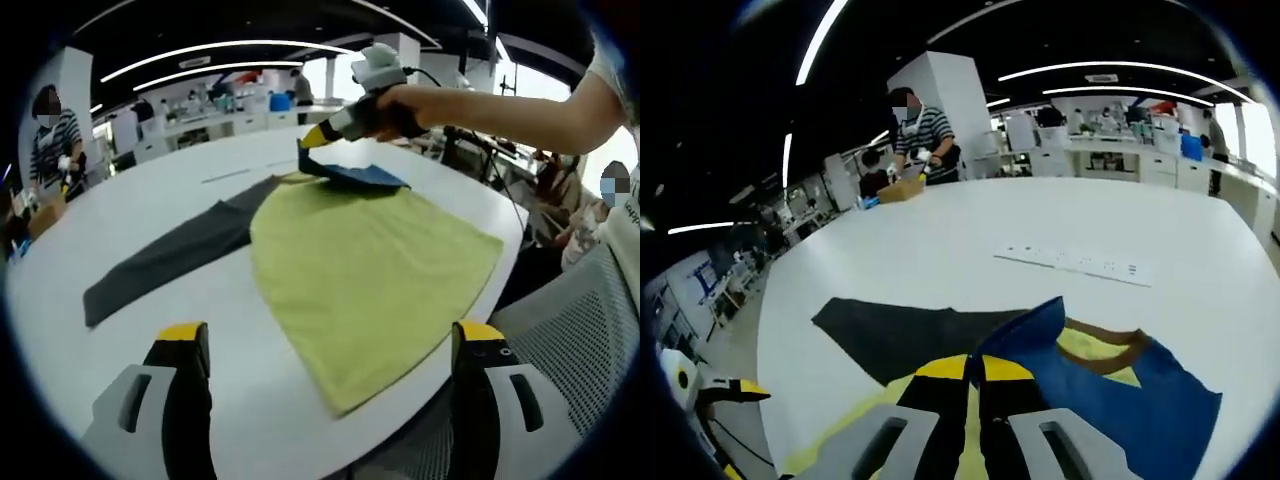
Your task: Fold the garment on the visible template until the final outline fits inside the template.
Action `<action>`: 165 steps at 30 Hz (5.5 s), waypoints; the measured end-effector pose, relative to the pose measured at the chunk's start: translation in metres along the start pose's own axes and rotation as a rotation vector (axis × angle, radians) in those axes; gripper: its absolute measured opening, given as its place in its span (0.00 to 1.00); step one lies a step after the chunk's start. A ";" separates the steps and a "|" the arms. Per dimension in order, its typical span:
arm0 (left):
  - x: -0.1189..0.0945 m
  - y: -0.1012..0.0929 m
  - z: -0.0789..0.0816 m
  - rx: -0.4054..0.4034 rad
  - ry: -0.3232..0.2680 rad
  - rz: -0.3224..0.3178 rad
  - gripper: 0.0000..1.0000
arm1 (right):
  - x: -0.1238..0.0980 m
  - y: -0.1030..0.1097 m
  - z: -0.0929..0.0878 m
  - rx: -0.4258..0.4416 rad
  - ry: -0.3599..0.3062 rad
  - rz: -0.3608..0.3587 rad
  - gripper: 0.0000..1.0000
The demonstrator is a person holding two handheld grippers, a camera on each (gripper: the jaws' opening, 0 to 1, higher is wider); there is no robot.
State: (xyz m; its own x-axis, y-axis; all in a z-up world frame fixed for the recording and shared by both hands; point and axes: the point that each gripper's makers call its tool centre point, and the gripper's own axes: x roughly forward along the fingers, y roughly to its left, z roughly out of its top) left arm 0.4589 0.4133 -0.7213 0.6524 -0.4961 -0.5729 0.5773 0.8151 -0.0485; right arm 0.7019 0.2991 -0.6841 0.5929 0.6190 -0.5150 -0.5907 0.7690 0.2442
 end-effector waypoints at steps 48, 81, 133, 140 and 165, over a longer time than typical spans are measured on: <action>-0.007 0.003 0.000 -0.007 -0.011 0.011 0.99 | 0.032 0.052 -0.078 -0.146 0.175 0.115 0.47; 0.019 0.035 0.034 -0.050 -0.056 0.024 0.99 | -0.075 -0.067 -0.088 -0.109 0.126 -0.074 0.80; 0.143 0.102 0.047 -0.115 0.014 0.164 0.25 | -0.126 -0.156 -0.150 0.095 0.096 -0.338 0.07; 0.155 0.099 0.043 -0.105 0.044 0.150 0.17 | -0.123 -0.153 -0.151 0.091 0.096 -0.355 0.02; 0.160 0.099 0.044 -0.165 0.040 0.155 0.00 | -0.127 -0.166 -0.148 0.028 0.128 -0.393 0.00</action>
State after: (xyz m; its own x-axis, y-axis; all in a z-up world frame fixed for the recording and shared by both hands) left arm 0.6422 0.4008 -0.7816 0.7052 -0.3521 -0.6154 0.3818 0.9200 -0.0888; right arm 0.6432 0.0693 -0.7810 0.6962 0.2540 -0.6714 -0.3167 0.9481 0.0302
